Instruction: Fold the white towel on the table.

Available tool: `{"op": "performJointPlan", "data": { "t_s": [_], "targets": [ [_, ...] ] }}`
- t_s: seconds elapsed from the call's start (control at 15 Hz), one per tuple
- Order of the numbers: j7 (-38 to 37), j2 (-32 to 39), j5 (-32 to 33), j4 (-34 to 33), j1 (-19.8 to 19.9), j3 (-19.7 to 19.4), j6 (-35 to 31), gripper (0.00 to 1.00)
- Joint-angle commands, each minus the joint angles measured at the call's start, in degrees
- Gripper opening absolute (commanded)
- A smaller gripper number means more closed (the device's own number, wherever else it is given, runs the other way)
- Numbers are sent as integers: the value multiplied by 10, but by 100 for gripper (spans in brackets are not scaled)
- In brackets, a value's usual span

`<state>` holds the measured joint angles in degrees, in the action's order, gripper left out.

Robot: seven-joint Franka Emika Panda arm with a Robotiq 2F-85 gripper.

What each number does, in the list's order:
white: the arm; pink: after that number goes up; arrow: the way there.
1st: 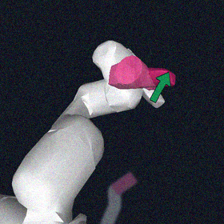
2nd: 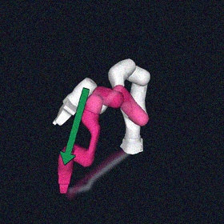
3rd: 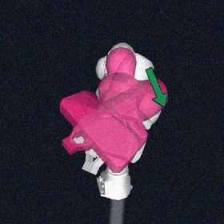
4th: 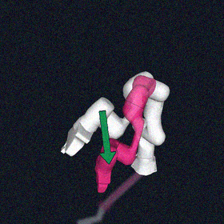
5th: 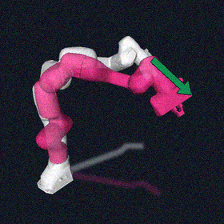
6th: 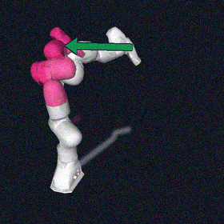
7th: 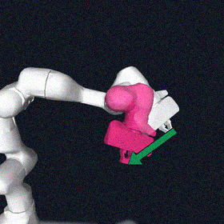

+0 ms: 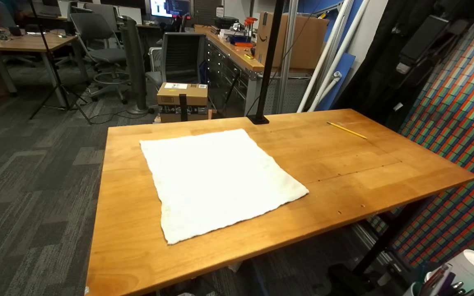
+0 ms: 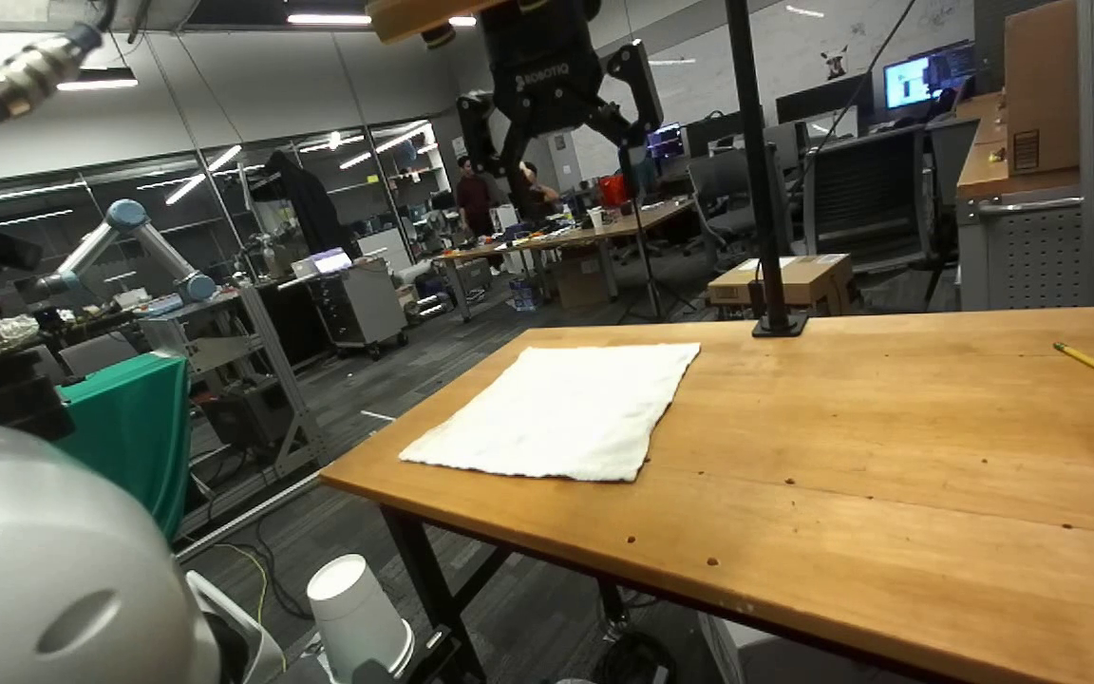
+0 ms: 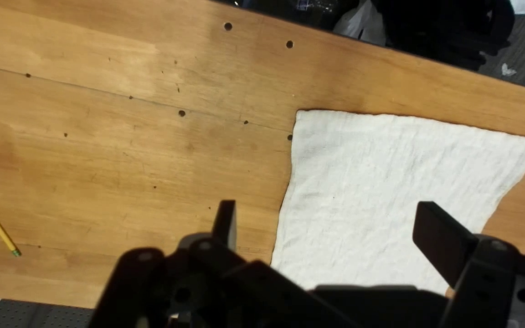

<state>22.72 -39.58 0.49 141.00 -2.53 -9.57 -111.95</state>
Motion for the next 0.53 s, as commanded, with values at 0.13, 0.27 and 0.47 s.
{"op": "performJointPlan", "data": {
  "t_s": [0.13, 0.27, 0.47],
  "targets": [
    [9, 88, 4, -66, -24, 30, -46, 100],
    [14, 126, -2, -86, -32, 35, -59, 100],
    [22, 178, -14, -109, -40, 38, -72, 100]
  ]
}}
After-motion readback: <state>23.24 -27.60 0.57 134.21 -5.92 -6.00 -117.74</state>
